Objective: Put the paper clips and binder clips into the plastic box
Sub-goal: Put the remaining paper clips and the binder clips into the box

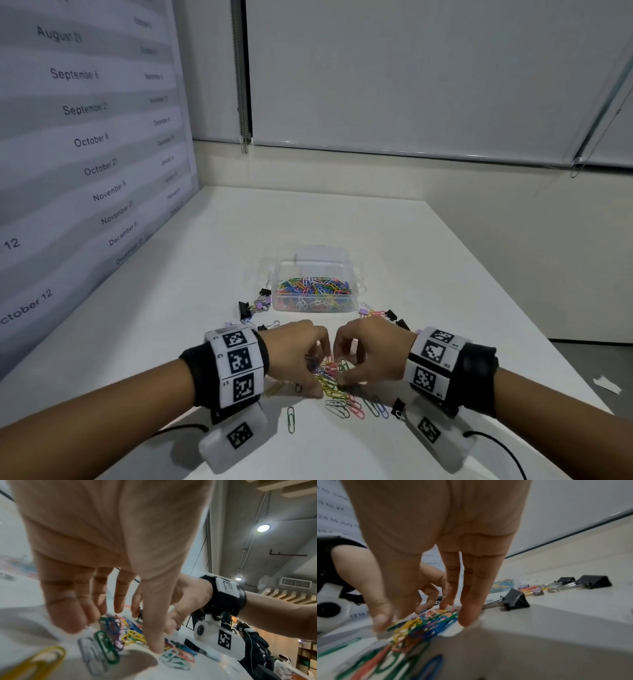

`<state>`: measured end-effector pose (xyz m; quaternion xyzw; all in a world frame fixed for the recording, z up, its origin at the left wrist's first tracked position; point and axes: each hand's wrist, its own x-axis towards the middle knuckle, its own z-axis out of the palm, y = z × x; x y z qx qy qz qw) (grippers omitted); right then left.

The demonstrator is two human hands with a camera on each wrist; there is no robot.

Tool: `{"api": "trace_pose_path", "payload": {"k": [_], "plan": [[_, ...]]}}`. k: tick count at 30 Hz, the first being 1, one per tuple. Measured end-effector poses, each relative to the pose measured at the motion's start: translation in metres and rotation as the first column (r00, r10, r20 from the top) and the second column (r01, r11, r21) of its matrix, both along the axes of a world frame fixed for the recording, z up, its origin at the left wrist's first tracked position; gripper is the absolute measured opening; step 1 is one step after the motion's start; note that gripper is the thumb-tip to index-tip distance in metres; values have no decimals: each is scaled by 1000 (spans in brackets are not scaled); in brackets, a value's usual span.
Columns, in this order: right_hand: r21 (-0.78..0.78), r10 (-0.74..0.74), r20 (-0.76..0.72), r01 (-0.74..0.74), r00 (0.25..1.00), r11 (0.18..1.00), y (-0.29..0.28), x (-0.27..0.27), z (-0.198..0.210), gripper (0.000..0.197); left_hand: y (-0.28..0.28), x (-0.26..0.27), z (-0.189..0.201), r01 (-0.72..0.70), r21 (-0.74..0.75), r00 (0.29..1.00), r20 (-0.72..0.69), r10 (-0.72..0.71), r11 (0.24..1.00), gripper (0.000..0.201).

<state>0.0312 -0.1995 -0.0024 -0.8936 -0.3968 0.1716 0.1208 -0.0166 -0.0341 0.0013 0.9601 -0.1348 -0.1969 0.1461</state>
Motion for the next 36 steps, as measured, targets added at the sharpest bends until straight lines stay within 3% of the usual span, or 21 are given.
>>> {"api": "trace_pose_path", "payload": {"k": [2, 4, 9, 13, 17, 22, 26, 31, 34, 36], "plan": [[-65, 5, -1, -5, 1000, 998, 2, -4, -1, 60, 5, -3, -3, -9, 56, 1000, -27, 11, 998, 76], [-103, 41, 8, -40, 999, 994, 5, -7, -5, 67, 6, -6, -7, -26, 103, 999, -32, 30, 994, 80], [-26, 61, -22, -62, 998, 998, 12, 1, -5, 25, -1, -7, -8, 2, 75, 1000, -8, -1, 997, 68], [23, -7, -43, 8, 999, 1000, 7, 15, 6, 13, 1, 1, -6, 51, 33, 998, -33, -50, 998, 50], [147, -126, -52, 133, 991, 980, 4, 35, 22, 11, 7, 8, -7, 11, -39, 999, -39, -13, 999, 23], [371, -295, -3, 275, 955, 887, 13, 63, 33, 15, 10, 14, -3, 6, -25, 1000, 11, -6, 1000, 22], [415, -374, -8, 343, 928, 843, 26, 75, 27, 24, 21, 24, -4, -97, -149, 995, -38, 92, 984, 14], [351, -320, 59, 281, 945, 893, 28, 77, 17, 31, 32, 38, 13, -227, -342, 960, 79, 269, 912, 16], [312, -261, 161, 202, 952, 928, 25, 67, 20, 21, 39, 51, 16, -255, -400, 876, 291, 386, 880, 18], [210, -170, 202, 127, 965, 969, 23, 59, 20, 20, 42, 60, 17, -282, -413, 824, 359, 439, 866, 19]]}}
